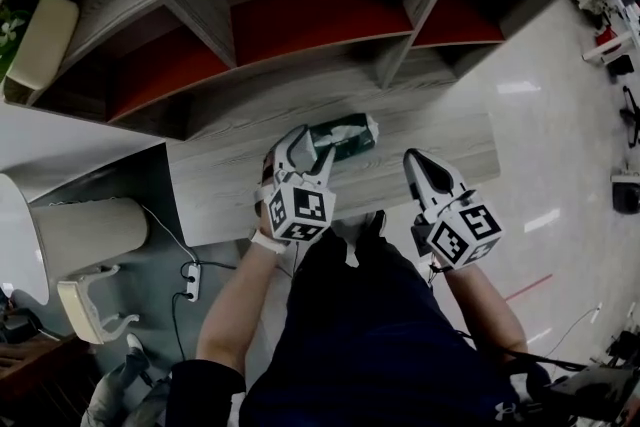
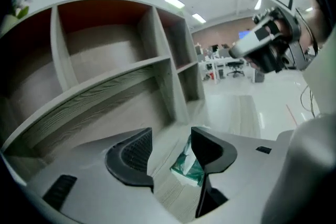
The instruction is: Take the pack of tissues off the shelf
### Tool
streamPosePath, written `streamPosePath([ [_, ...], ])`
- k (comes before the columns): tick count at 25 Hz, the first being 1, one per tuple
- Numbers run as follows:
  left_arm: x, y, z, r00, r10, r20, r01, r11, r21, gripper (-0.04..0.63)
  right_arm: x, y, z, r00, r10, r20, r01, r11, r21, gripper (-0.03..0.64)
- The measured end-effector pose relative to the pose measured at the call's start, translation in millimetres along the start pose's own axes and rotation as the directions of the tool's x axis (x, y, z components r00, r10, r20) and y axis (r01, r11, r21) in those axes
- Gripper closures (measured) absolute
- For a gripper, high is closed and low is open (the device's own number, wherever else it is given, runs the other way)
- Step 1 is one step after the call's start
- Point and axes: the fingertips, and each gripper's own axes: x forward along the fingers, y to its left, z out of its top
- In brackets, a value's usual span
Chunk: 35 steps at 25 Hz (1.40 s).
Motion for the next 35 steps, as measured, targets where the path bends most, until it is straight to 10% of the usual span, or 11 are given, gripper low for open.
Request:
streamPosePath([
  [9, -53.7, 44.2, 53.8, 0.984, 0.081, 0.155, -0.044, 0.972, -0.232, 0.43, 4.4, 5.5, 29.5, 0.998, 0.02, 0.058, -0.018, 0.999, -0.029, 0.614],
  [35, -144.4, 94.5, 139.8, 0.87, 0.266, 0.416, -0.079, 0.907, -0.415, 0.579, -4.1, 29.9, 117.0, 0.97, 0.055, 0.238, -0.005, 0.979, -0.203, 0.614],
])
